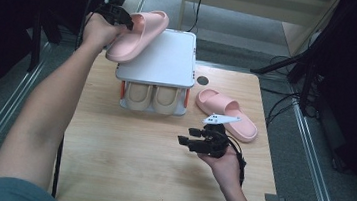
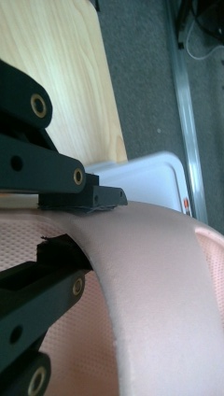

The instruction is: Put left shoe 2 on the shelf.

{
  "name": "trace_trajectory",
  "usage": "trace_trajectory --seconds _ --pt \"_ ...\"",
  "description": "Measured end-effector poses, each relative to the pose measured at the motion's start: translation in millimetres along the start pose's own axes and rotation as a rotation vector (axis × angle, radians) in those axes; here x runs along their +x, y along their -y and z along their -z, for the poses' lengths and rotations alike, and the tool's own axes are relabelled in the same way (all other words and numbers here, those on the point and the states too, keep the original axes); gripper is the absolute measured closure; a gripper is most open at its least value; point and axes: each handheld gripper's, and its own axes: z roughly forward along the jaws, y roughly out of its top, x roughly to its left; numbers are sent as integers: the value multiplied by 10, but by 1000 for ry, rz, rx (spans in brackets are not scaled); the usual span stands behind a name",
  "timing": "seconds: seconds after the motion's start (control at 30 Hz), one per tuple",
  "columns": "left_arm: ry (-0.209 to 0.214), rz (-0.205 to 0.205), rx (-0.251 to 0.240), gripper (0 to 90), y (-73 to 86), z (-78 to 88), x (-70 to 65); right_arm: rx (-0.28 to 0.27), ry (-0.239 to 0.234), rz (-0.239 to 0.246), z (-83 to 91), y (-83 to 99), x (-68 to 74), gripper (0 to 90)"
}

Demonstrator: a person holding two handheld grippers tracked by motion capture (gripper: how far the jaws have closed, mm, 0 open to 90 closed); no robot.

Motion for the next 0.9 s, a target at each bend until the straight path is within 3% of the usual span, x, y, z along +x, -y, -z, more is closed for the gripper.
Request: trace_trajectory --seconds 0.17,0.37,0.43,0.53,0.67,0.9 --pt "-12 7 10 773 -19 -160 -98 3 -4 -1 -21 4 8 430" --pt "-43 15 25 732 -13 -285 -125 4 -1 -6 -8 21 15 430" --pt "-34 9 42 731 18 -321 -139 2 2 -4 2 27 9 430" --pt "-34 5 25 708 59 -317 -162 2 4 -9 11 35 7 430" --pt "-10 4 25 630 113 -294 -174 5 7 -2 -6 36 13 430" --pt "41 -24 47 610 203 -197 -104 18 3 2 -67 27 39 430"
